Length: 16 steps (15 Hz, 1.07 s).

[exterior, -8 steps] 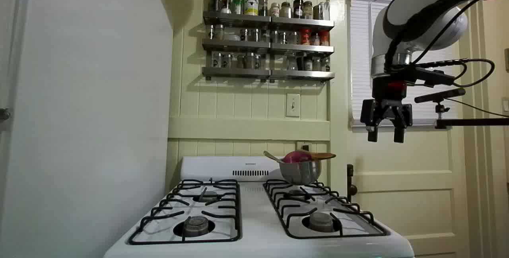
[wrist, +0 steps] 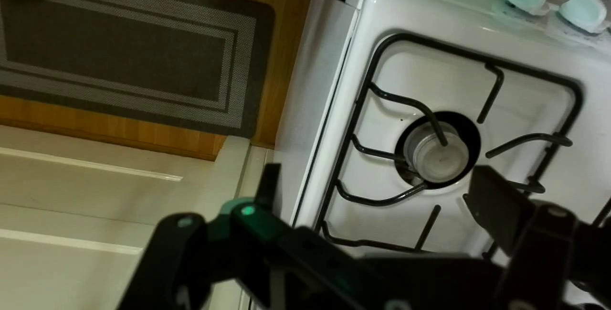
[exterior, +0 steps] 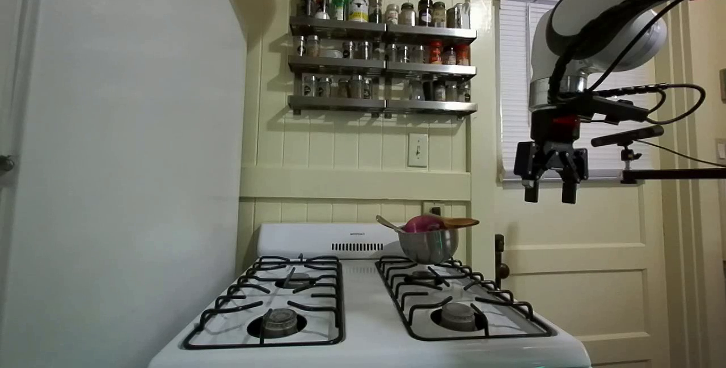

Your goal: Remove the wooden spoon from the silver bowl and place it on the stove top and place the spice on the spice rack

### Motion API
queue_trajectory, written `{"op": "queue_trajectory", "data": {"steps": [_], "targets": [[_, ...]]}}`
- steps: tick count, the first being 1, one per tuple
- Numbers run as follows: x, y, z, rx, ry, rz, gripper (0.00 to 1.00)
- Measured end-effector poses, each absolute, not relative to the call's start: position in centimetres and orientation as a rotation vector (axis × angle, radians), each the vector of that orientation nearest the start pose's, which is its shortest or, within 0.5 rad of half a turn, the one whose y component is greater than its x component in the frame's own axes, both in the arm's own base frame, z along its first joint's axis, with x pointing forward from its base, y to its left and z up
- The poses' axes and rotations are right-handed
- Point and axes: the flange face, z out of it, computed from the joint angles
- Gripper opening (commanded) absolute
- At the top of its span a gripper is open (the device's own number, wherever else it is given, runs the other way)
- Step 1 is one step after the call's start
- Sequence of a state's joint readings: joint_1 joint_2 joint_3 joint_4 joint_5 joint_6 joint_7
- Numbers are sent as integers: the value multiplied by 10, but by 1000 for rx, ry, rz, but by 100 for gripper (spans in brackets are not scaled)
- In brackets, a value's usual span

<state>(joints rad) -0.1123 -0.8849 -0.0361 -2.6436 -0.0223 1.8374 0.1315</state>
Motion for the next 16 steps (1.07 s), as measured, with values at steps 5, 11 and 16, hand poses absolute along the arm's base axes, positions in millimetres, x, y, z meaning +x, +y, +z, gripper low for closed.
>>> {"op": "queue_trajectory", "data": {"steps": [5,11,16], "targets": [[315,-49,521,-3059,492,-218,100],[403,-75,569,-2956,691,-471,100],[487,-98,577,-2943,732,-641,100]]}}
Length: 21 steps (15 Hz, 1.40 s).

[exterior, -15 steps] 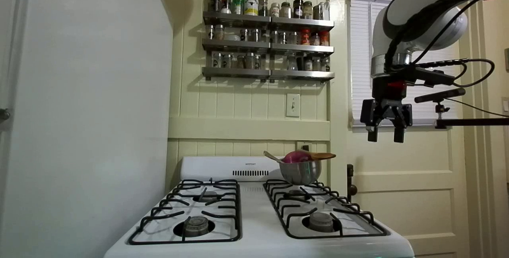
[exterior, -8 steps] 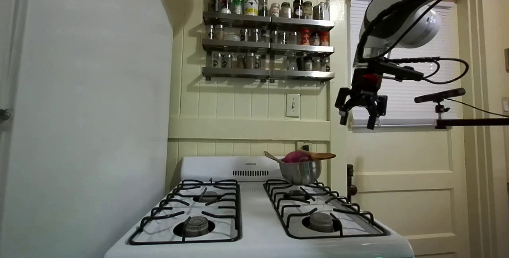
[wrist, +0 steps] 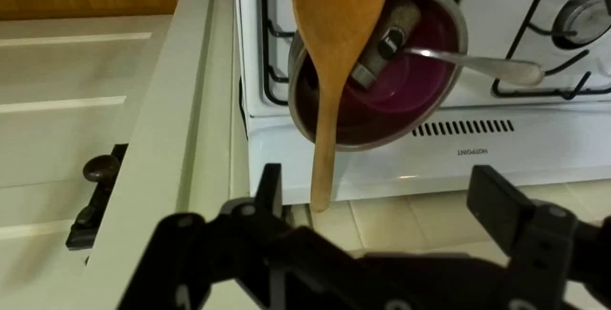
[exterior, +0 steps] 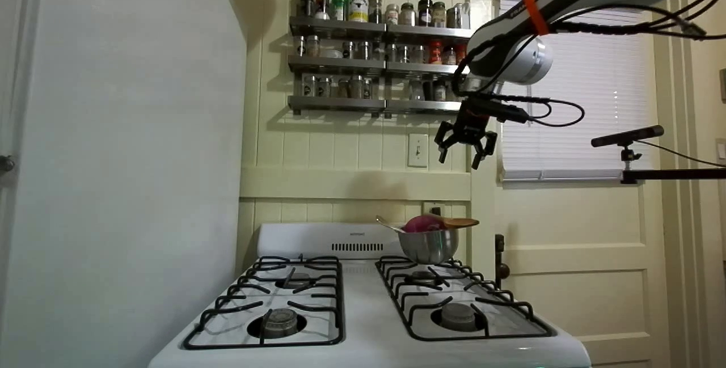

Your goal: Remove the wooden spoon from the silver bowl and place it on the stove top and place the spice on the spice rack

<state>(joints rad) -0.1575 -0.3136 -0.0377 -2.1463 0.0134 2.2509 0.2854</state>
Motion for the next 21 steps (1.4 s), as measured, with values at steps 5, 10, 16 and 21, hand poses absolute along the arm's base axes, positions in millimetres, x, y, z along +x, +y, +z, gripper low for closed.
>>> {"op": "queue_trajectory", "data": {"steps": [5,10,16,21], "targets": [[546,-99,546,-3050,794,-594,100],[557,-100,543,-3065,810,-581,100],[562,-103,535,-3063,812,-578,100],[577,-109,508,-3067,812,-550,100]]}}
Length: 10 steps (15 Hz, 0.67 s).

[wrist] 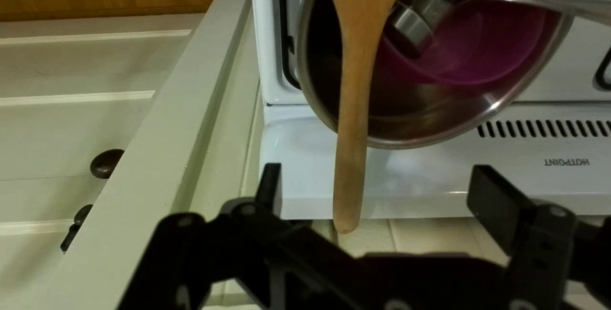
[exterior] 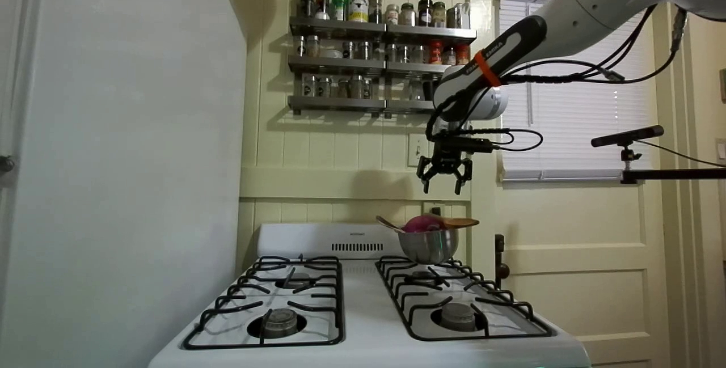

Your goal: Remove the wooden spoon from the silver bowl and place it on the stove top and place the spice on the spice rack

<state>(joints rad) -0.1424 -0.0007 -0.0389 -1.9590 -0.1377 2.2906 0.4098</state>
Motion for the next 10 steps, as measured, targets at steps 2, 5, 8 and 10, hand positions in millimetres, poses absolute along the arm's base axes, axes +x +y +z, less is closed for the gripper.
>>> {"op": "queue_trajectory", "data": {"steps": [2,5,8,10], "targets": [[582,-111,498,-3071,818,-526,100],[589,-114,485,-3071,826,-494,94],[594,-112,476,-3060,833,-467,75],[598,-111,472,-3055,833,-459,71]]}}
